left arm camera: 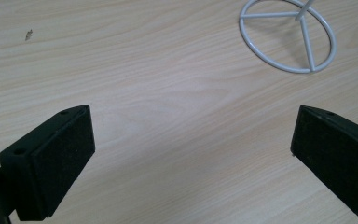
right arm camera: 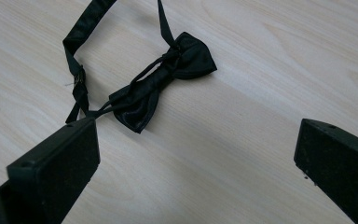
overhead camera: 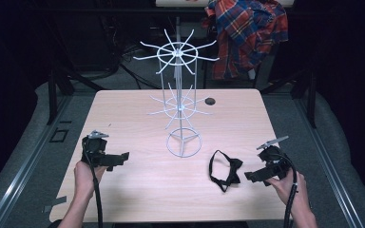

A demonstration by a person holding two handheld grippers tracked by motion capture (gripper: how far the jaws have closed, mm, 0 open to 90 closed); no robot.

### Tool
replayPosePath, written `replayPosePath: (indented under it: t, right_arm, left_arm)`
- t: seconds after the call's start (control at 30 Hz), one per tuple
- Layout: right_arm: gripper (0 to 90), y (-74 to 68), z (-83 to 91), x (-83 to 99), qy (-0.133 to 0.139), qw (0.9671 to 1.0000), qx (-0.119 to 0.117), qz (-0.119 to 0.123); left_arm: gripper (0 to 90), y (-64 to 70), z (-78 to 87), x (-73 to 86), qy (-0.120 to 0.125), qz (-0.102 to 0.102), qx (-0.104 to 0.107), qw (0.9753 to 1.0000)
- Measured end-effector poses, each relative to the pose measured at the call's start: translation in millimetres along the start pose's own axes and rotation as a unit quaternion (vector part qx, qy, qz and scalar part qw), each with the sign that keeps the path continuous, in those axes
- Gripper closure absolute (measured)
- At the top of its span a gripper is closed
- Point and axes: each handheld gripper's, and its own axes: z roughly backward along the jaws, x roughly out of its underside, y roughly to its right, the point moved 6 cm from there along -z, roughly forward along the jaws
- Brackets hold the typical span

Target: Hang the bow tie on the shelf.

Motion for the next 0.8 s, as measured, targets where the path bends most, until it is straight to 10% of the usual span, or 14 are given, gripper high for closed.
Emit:
replayPosePath:
  t: [0.8]
  right_arm:
    - [0.4, -9.6, -24.9, -29.0, 0.002, 0.9998, -0.013, 0.018]
  left_arm:
    - [0.0, 3.2, -9.0, -1.0, -0.006, -0.005, 0.023, 0.9997]
